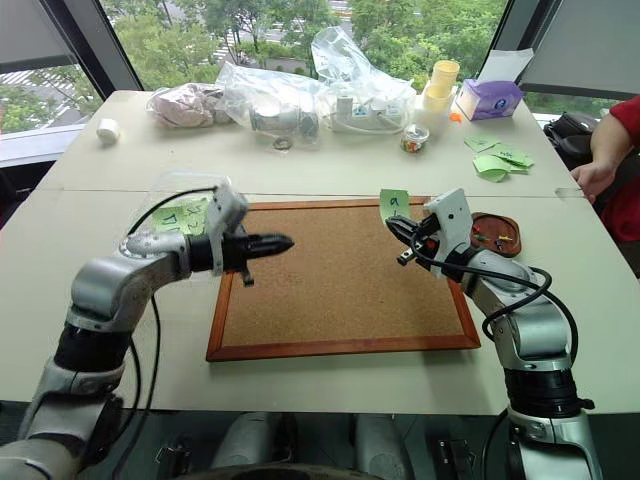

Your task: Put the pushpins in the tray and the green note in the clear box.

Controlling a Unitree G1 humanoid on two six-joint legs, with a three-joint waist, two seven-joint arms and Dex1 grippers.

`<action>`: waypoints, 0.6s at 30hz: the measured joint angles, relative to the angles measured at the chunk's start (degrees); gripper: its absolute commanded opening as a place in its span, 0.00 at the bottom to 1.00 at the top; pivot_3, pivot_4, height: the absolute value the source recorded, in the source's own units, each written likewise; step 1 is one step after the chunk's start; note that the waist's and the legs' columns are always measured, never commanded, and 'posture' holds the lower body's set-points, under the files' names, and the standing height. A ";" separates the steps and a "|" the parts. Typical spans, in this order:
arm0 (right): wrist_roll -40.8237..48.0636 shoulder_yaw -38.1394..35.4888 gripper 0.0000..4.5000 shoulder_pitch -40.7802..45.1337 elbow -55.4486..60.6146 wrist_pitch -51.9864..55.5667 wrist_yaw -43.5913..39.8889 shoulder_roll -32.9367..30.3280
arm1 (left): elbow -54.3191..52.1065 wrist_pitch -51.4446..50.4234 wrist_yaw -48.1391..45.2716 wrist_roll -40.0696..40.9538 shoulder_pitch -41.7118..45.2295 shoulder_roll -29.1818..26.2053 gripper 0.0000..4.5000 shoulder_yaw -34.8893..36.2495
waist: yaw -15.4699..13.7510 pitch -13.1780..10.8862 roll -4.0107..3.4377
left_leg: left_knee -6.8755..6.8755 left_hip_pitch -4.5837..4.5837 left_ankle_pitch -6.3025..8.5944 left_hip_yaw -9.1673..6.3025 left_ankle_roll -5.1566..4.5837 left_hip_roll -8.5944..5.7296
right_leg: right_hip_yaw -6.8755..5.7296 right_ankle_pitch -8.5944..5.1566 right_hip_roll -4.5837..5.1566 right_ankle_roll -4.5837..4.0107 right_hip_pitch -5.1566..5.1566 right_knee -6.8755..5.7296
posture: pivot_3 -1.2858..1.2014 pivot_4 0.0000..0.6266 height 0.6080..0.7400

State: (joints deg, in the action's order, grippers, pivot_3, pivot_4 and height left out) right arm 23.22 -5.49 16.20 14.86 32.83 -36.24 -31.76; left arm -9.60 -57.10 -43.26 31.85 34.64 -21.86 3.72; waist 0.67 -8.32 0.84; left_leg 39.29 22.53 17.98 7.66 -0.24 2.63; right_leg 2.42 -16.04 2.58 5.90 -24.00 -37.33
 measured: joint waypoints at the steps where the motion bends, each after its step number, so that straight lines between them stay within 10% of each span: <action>1: -0.01 0.55 0.00 0.13 0.87 0.00 -0.42 -0.58 | 1.71 -2.71 2.02 3.07 2.55 2.69 0.53 3.24 | 0.06 0.00 0.00 | 0.00 0.00 0.00 -0.01 0.00 0.00 | 0.00 0.00 0.00 0.00 0.00 0.00 | 0.52 0.24 0.96; 5: -0.01 1.68 0.00 1.18 2.99 0.00 -1.39 -1.29 | 8.76 -9.00 7.22 10.49 8.03 9.91 0.98 10.47 | 0.36 0.00 0.00 | -0.03 -0.02 -0.01 -0.03 0.02 0.01 | 0.00 0.00 -0.03 0.00 0.00 0.00 | 0.52 0.24 0.96; 18: 0.01 4.77 0.00 4.44 9.26 1.86 -1.74 -2.13 | 35.98 -4.50 8.97 11.11 17.78 19.87 0.99 10.44 | 0.03 -0.01 0.02 | -0.03 0.04 -0.03 -0.02 0.06 -0.23 | -0.01 0.00 0.03 0.00 -0.01 0.08 | 0.52 0.24 0.96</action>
State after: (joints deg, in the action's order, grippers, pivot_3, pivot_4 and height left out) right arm 23.23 -0.72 20.64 24.12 34.69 -37.98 -33.89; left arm 26.38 -61.61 -34.29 42.95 52.42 -2.00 14.16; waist 0.70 -8.33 0.86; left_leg 39.25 22.57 17.95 7.64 -0.18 2.40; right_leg 2.42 -16.04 2.60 5.91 -24.01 -37.24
